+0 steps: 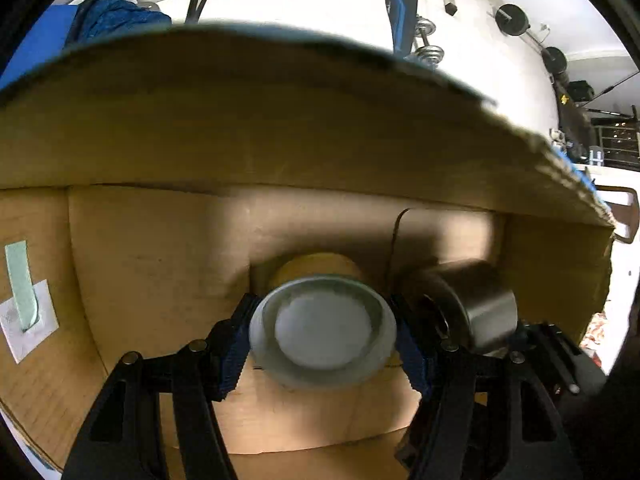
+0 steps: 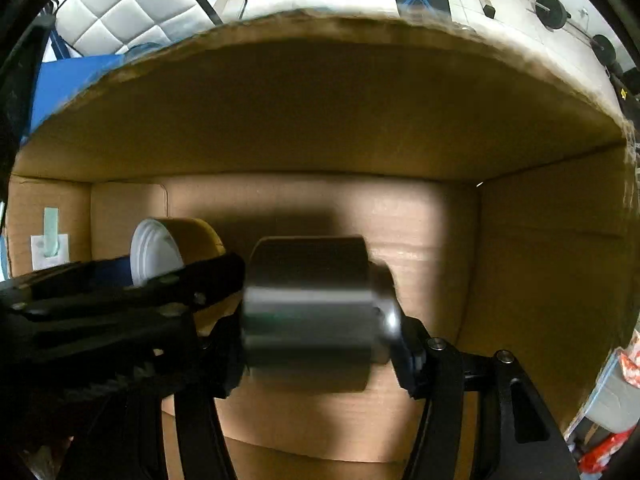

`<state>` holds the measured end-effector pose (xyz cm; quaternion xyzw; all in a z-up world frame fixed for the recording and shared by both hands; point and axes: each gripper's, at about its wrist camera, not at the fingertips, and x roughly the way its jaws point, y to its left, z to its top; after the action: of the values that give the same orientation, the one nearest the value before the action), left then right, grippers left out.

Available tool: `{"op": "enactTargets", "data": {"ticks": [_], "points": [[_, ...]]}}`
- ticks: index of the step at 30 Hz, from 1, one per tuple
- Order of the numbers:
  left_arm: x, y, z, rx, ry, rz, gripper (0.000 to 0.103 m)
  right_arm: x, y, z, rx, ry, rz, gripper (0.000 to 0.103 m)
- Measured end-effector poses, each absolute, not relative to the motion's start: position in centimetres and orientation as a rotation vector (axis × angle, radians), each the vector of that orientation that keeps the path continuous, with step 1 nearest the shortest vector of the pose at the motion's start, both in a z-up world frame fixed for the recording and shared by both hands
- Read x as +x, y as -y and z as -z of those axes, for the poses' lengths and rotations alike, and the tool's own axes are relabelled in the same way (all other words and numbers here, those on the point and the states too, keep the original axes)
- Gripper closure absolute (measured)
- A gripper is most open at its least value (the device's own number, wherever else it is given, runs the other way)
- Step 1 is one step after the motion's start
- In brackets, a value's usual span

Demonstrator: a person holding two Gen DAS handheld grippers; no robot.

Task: Organize rigid objects
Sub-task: 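Carry the tin lid and steel cylinder into the box and release both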

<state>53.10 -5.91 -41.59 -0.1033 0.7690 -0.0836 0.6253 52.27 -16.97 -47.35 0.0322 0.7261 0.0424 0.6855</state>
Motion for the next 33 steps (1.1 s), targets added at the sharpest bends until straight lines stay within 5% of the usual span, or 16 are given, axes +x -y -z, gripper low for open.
{"op": "enactTargets", "data": {"ticks": [5, 13, 20, 33], "points": [[52.2, 5.8, 40.9, -0.245, -1.783, 0.173, 0.038, 52.4, 16.7, 46.5, 0.011, -1.642, -0.078, 0.024], [50.3, 5.4, 36.6, -0.179, -1.724, 0.146, 0.03, 50.7, 17.6, 44.0, 0.027, -1.626, -0.058, 0.017], [47.2, 4.2, 31.4, -0.186, -1.589, 0.094, 0.002, 44.6, 17.4, 39.6, -0.038, -1.536, -0.026, 0.003], [37.3, 1.8, 26.1, -0.067, -1.297, 0.017, 0.001, 33.9, 16.4, 33.9, -0.014, -1.337, 0.012, 0.0]]}}
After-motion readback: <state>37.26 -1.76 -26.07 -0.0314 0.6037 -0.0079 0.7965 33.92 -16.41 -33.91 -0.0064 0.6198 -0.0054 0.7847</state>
